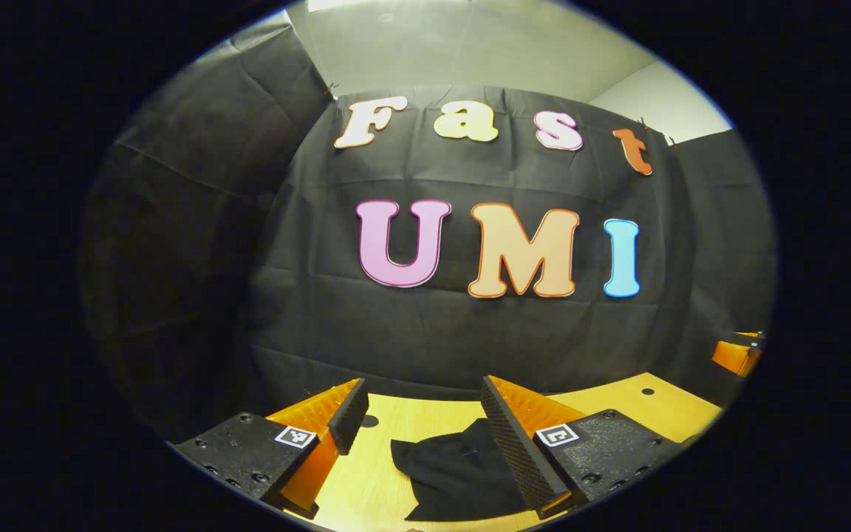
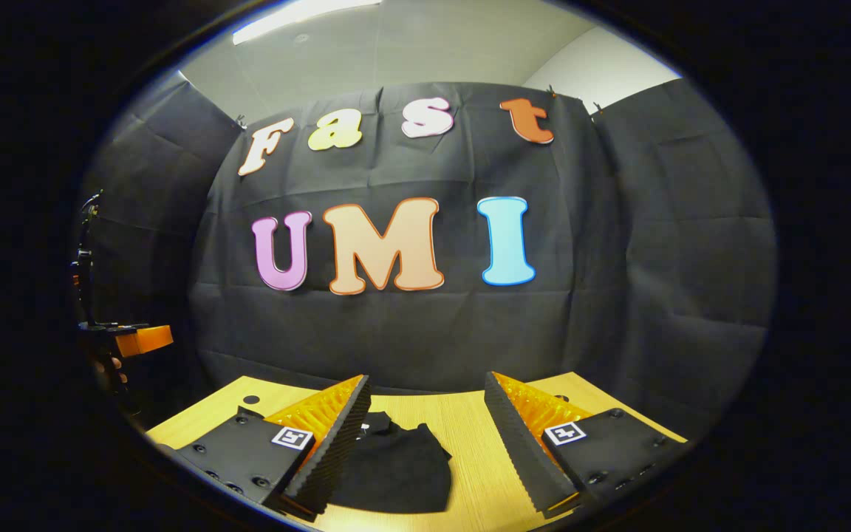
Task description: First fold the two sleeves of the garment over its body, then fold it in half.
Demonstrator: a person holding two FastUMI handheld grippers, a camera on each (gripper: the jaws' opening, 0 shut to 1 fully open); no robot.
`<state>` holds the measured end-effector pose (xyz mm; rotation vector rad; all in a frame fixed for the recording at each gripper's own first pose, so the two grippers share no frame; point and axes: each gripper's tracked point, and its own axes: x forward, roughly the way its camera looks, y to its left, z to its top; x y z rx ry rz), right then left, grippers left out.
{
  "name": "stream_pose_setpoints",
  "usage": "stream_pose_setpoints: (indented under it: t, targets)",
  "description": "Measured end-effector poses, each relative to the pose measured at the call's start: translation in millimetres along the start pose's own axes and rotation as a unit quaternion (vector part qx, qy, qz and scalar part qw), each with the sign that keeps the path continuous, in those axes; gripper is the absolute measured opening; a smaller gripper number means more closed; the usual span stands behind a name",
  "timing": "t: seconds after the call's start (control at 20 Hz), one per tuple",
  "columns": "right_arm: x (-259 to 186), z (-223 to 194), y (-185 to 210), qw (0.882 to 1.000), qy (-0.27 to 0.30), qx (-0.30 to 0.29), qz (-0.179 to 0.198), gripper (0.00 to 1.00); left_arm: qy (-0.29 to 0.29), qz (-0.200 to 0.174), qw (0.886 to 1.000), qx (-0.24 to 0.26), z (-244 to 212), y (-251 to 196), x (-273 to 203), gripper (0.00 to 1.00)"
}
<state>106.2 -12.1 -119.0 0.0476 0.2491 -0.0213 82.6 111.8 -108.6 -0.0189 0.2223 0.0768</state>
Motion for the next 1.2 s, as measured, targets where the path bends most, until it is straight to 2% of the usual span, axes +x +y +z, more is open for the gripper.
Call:
stream_pose_setpoints:
  t: [0.1,0.3,0.35,0.55,0.6,0.75,0.9,0.95,1.0,1.05,1.1,1.2]
  targets:
    - [-36,0,-3,1.000,-0.009,0.001,0.007,0.98,-0.010,0.004,1.000,0.004,10,-7,-36,0.92]
    - [-99,-10,1,1.000,-0.011,-0.001,0.026,0.97,-0.027,-0.002,0.999,0.016,24,-26,-101,0.92]
    - [-112,-12,1,1.000,-0.009,0.002,0.030,0.94,-0.030,-0.006,0.999,0.016,27,-30,-113,0.92]
    - [-154,-11,-4,0.999,-0.015,0.001,0.035,0.97,-0.039,-0.016,0.999,0.008,37,-45,-146,0.92]
    - [-161,-6,-7,0.999,-0.023,0.001,0.033,0.94,-0.040,-0.020,0.999,0.015,38,-50,-151,0.92]
    - [-177,-5,-13,0.999,-0.031,0.012,0.031,0.97,-0.039,-0.032,0.999,0.019,46,-61,-162,0.93]
    - [-186,-3,-20,0.999,-0.030,0.014,0.025,0.94,-0.057,-0.031,0.998,0.015,61,-65,-171,0.93]
    - [-190,3,-22,0.999,-0.037,0.014,0.025,1.00,-0.062,-0.032,0.997,0.018,66,-66,-174,0.92]
    - [-194,7,-22,0.999,-0.045,0.012,0.027,0.94,-0.067,-0.032,0.997,0.021,69,-68,-178,0.92]
    - [-196,9,-22,0.998,-0.048,0.010,0.028,0.97,-0.072,-0.034,0.997,0.024,72,-70,-181,0.92]
    - [-199,9,-21,0.998,-0.049,0.008,0.030,0.94,-0.072,-0.035,0.996,0.027,74,-71,-184,0.92]
    - [-206,10,-17,0.998,-0.051,0.008,0.036,0.97,-0.074,-0.035,0.996,0.024,75,-72,-189,0.92]
